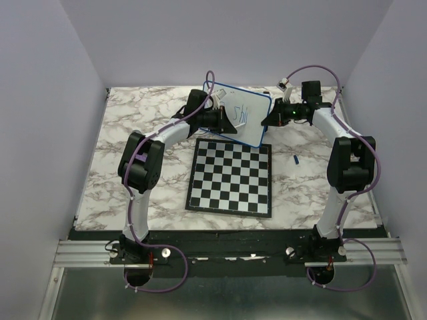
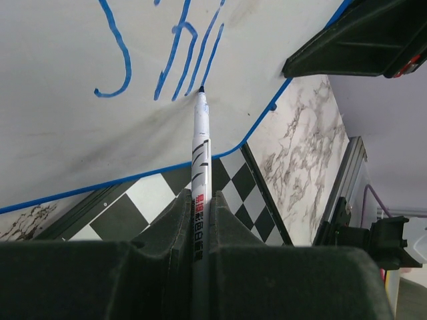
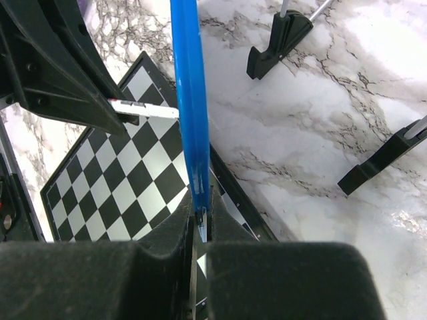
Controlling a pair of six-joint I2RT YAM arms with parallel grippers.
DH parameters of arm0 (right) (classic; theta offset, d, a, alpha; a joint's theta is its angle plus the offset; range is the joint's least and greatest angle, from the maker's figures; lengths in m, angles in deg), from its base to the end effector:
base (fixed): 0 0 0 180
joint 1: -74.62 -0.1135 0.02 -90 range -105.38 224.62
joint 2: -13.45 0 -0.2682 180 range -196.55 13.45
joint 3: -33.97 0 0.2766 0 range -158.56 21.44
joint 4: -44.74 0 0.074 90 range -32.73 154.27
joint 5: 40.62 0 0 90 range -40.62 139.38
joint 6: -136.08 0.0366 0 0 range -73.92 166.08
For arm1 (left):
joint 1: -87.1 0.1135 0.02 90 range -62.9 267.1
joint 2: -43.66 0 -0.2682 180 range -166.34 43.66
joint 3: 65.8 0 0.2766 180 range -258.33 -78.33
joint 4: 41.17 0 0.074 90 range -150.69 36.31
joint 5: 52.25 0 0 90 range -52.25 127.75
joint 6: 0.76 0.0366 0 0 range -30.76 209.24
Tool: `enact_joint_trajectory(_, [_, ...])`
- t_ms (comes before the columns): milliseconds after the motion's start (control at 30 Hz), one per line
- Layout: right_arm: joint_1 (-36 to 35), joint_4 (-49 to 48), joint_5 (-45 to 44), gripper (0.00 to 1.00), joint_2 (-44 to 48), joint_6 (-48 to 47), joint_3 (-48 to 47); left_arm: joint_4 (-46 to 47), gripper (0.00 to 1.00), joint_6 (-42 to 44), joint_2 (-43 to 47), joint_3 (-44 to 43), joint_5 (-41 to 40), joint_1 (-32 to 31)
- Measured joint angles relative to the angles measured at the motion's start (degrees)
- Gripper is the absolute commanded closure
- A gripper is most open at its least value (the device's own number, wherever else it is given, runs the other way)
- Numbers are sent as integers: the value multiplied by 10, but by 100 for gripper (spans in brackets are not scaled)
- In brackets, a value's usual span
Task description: Write a sentence on the whiteboard
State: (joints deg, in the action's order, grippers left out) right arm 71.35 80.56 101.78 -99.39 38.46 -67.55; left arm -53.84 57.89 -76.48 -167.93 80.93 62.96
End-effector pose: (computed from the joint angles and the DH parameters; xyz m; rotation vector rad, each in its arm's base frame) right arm 0.4584 0.0552 0.2358 -0.6233 2.1210 1.0350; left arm 0.4500 -0.2291 0.2085 0.3549 2.2172 -1.3479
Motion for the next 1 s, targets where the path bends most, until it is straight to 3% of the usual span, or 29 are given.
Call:
enact_joint_trajectory(467, [0, 0, 0, 100, 0, 0, 0, -2, 100, 0, 0, 9, 8, 0])
enact_joint_trajectory(1000, [0, 0, 0, 100, 0, 0, 0, -9, 100, -4, 0, -52, -8, 1])
